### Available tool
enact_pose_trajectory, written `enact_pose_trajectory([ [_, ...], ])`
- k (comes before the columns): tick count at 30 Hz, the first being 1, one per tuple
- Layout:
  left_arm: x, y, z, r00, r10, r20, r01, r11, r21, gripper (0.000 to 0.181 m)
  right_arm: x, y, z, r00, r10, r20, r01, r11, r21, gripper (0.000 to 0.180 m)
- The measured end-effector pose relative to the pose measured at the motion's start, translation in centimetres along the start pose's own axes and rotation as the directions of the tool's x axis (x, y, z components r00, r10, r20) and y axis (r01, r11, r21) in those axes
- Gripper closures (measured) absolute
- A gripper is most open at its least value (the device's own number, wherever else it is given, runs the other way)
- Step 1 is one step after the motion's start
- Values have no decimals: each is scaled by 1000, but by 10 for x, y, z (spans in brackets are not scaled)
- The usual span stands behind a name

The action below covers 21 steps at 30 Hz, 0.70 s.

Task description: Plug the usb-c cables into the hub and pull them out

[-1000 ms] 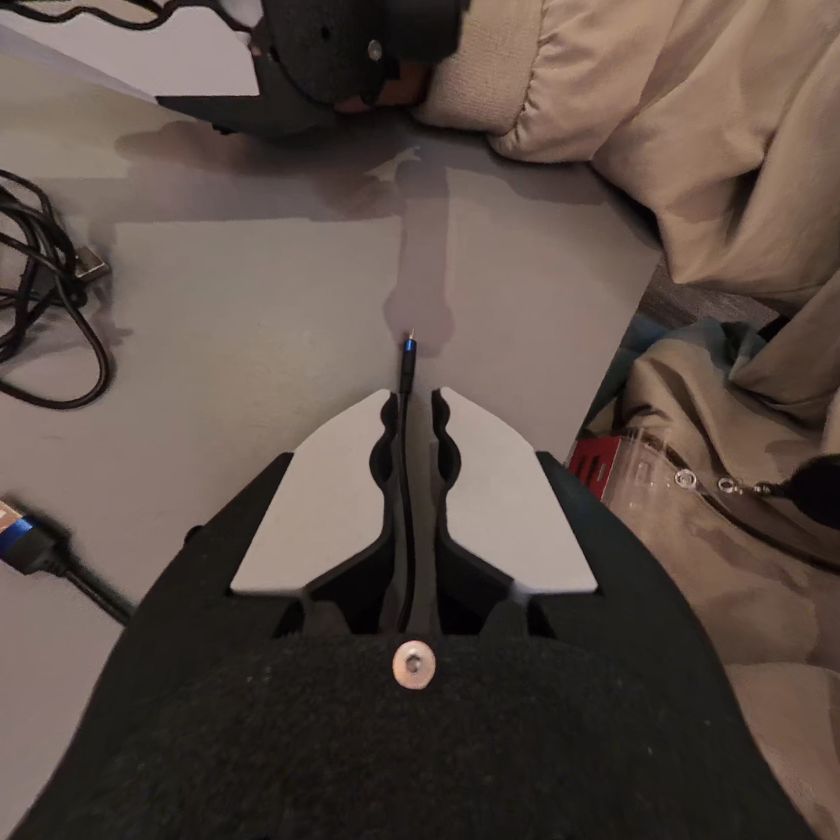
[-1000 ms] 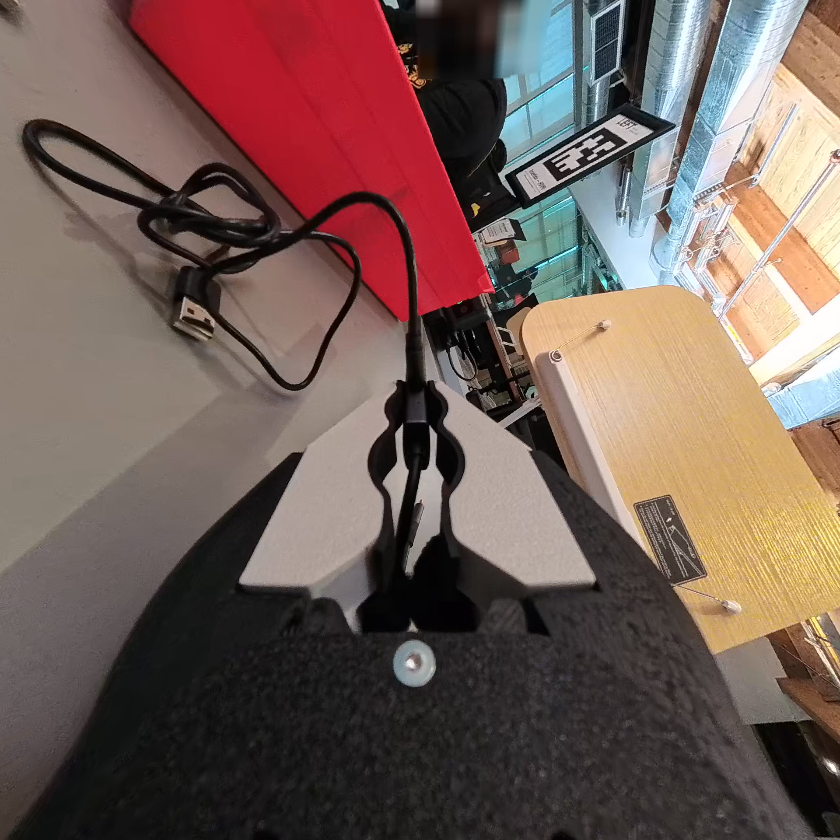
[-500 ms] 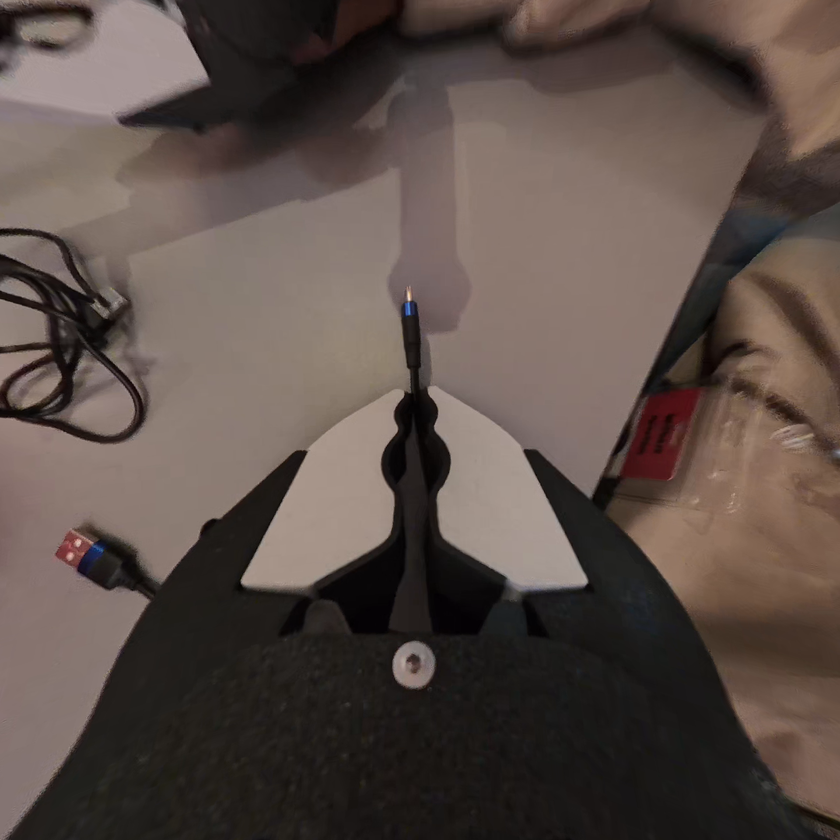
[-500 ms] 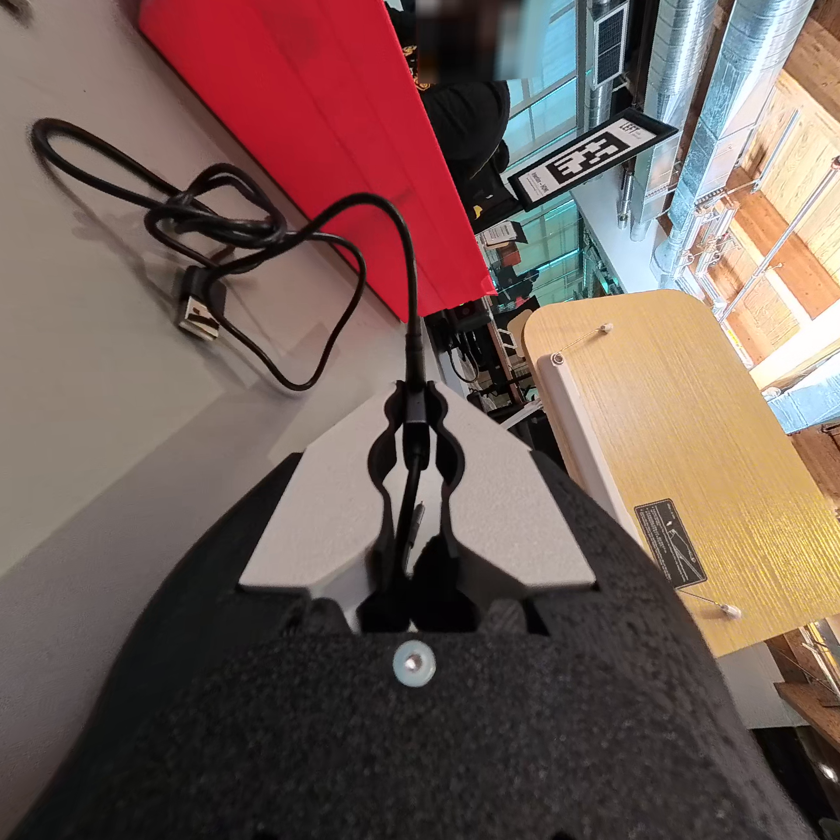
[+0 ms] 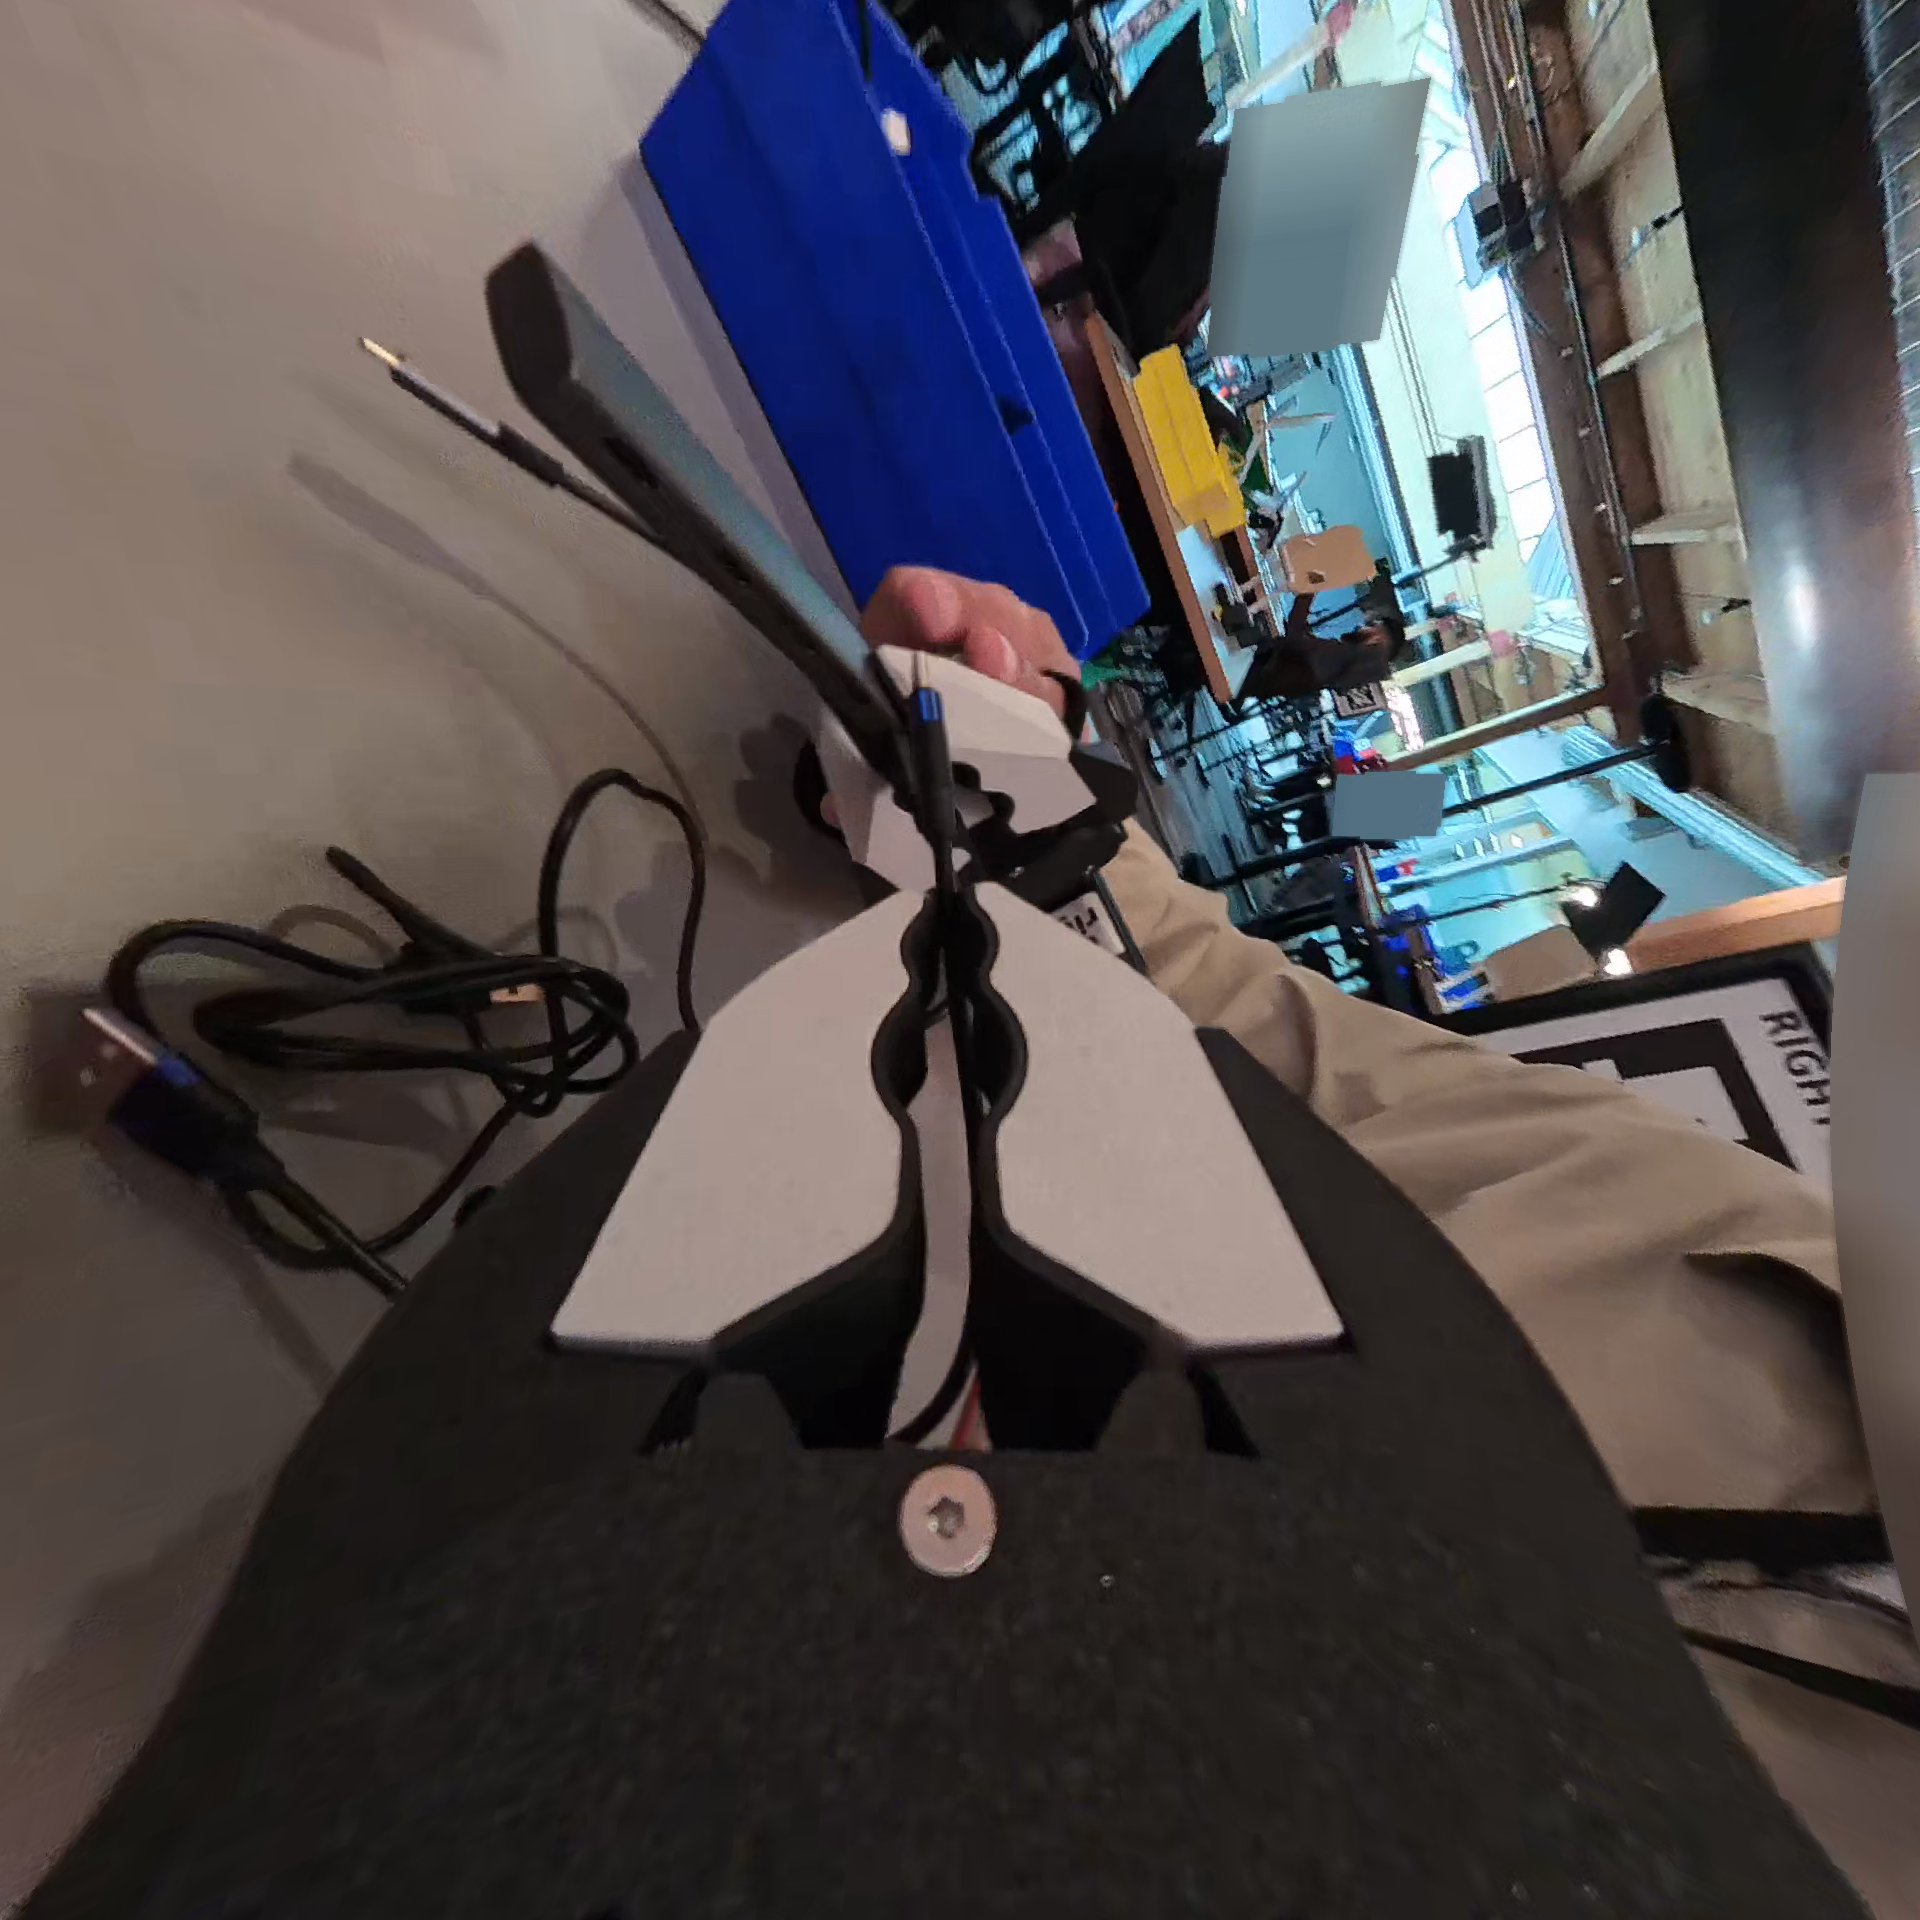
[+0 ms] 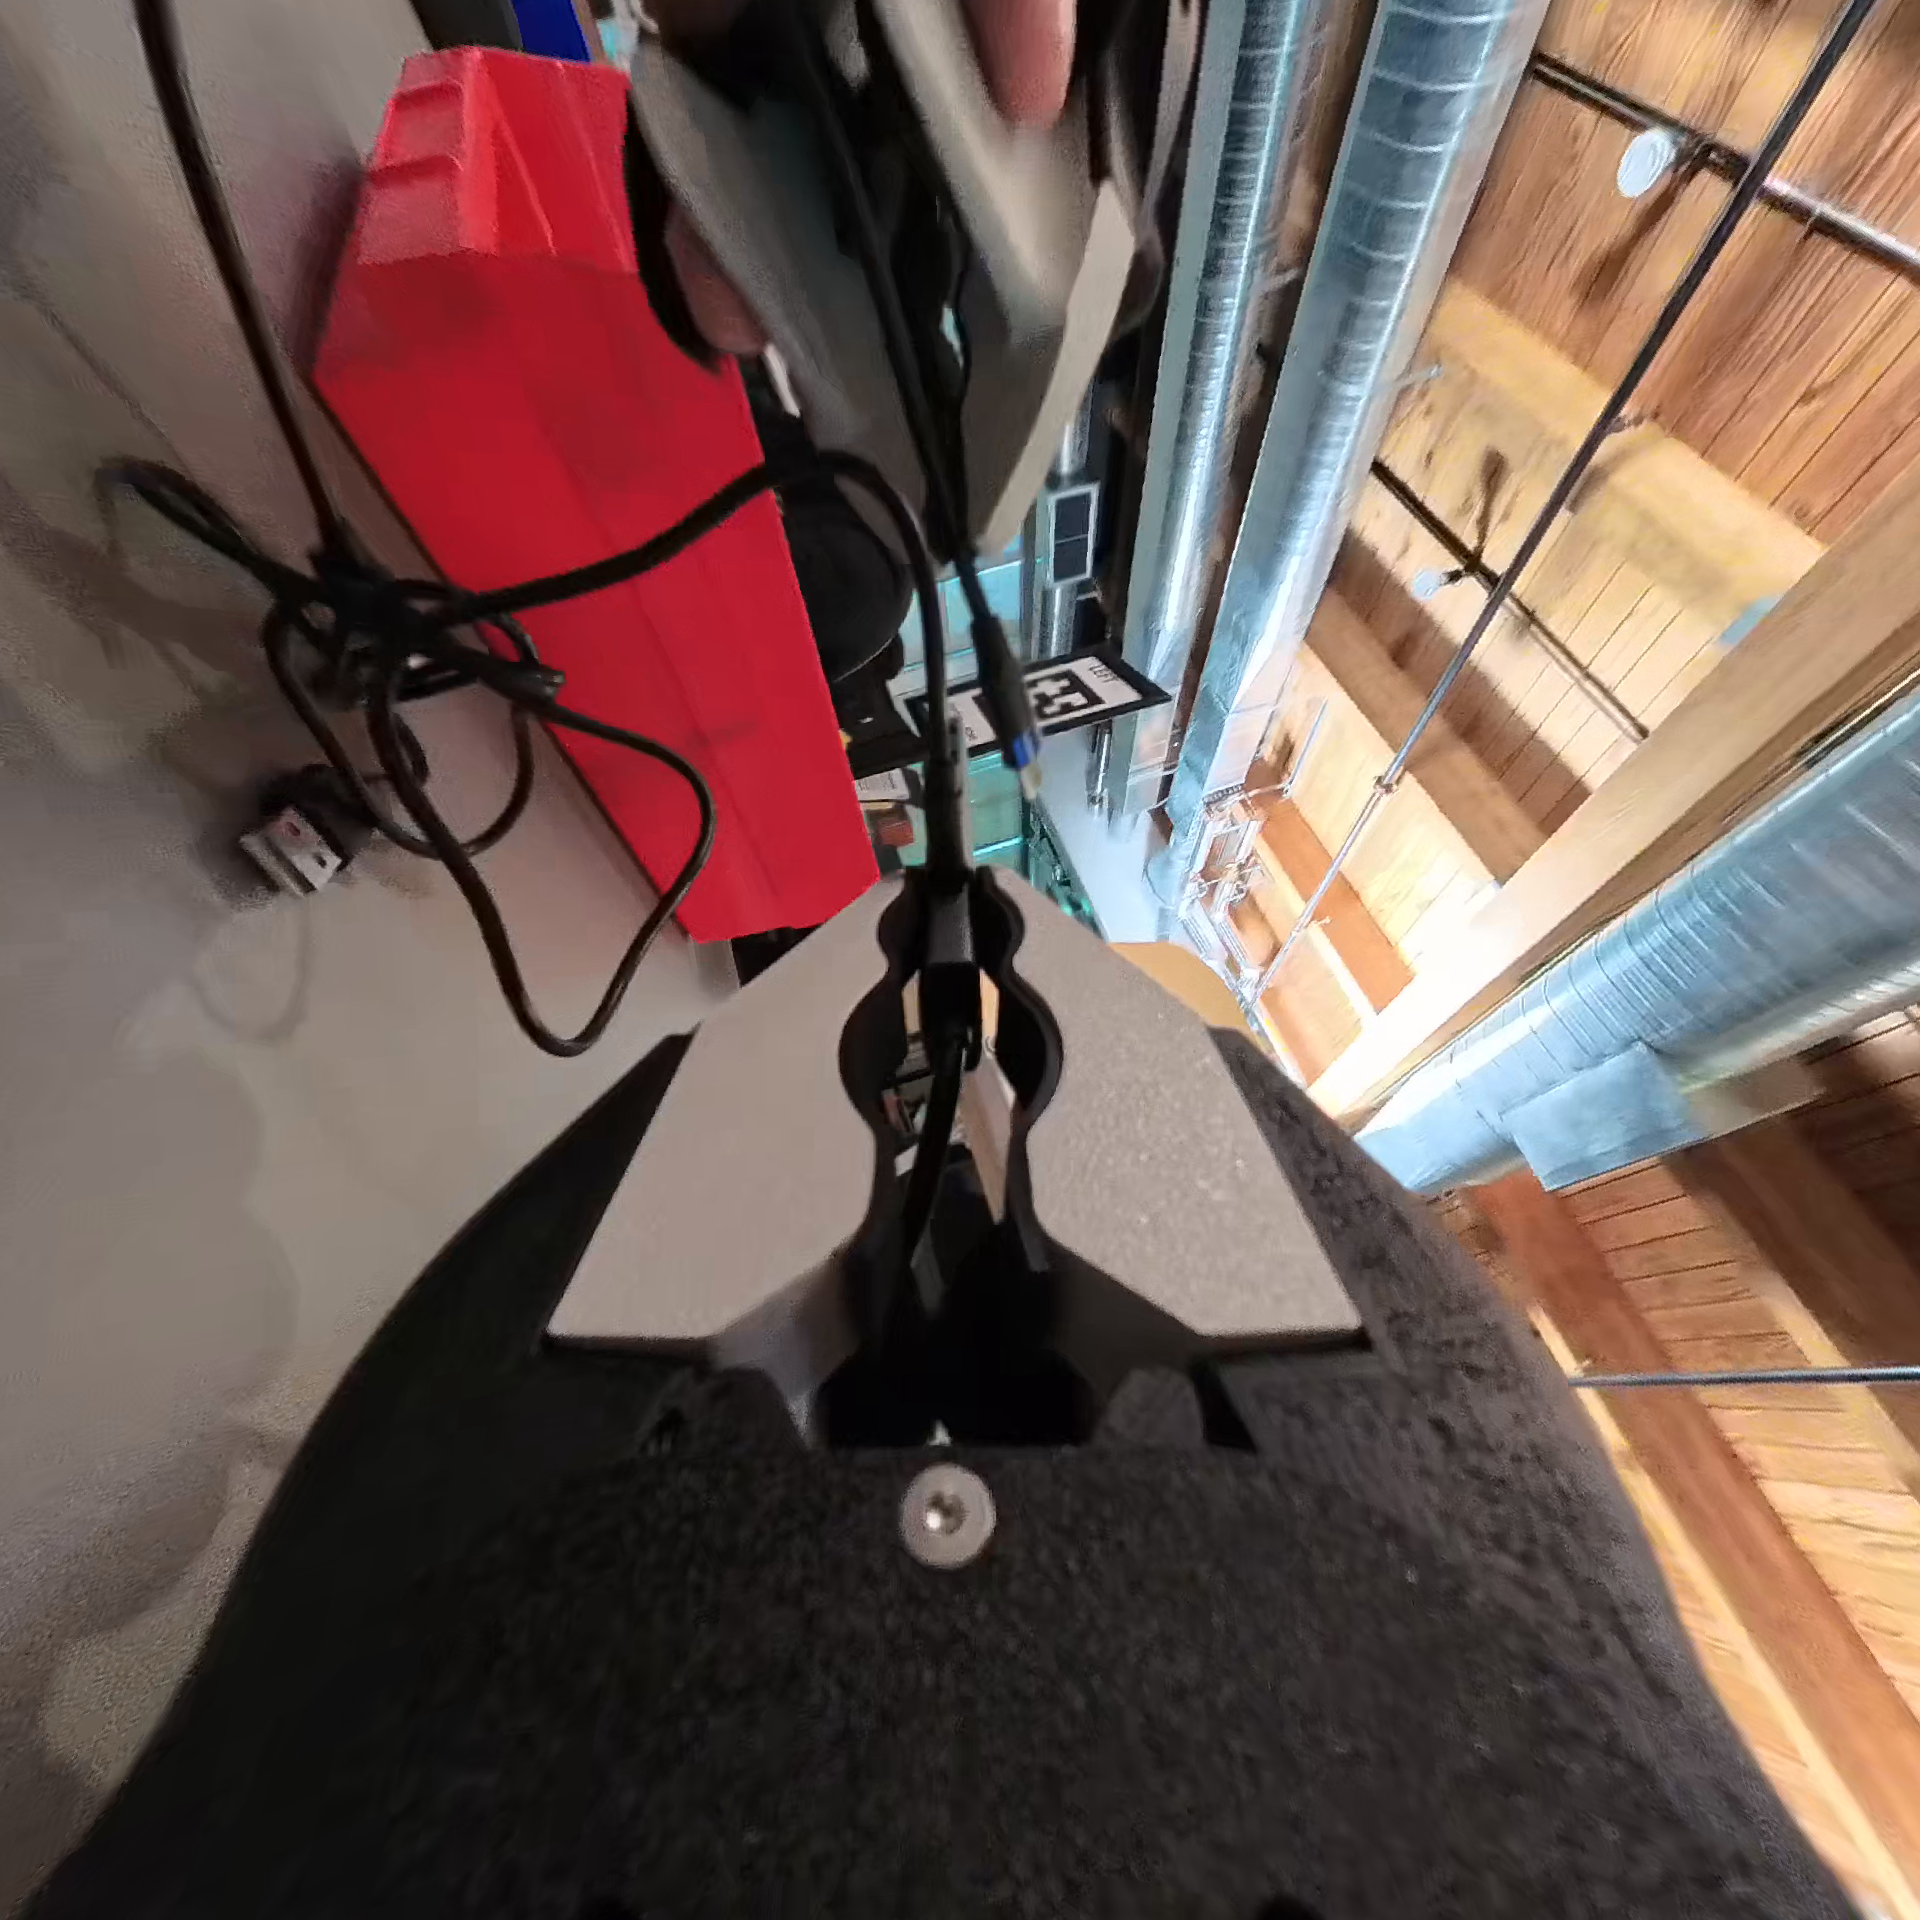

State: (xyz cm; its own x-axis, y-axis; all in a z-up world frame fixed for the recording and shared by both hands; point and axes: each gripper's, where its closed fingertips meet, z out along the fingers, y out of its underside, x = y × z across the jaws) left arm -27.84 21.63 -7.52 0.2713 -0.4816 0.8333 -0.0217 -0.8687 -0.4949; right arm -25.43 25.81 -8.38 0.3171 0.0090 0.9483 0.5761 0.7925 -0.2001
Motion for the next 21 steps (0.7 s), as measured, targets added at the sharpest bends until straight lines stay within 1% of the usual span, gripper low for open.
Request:
enact_pose_trajectory([
  [3, -4, 6, 2, 996, -79, -51, 77, 996, -46, 179, -4, 1, 0, 1000, -12, 13, 12, 1000, -6, 171],
  [8, -10, 9, 4, 980, -164, -110, 161, 986, -41, 179, -3, 1, 0, 1000, -7, 10, 7, 1000, -2, 171],
  [12, -10, 11, 6, 973, -183, -139, 179, 983, -38, 179, -5, 0, 0, 1000, -18, 17, 18, 1000, 0, 171],
  [21, -16, 9, 4, 969, -205, -139, 204, 979, -25, 179, -7, 0, 0, 1000, -20, 21, 20, 1000, -1, 171],
])
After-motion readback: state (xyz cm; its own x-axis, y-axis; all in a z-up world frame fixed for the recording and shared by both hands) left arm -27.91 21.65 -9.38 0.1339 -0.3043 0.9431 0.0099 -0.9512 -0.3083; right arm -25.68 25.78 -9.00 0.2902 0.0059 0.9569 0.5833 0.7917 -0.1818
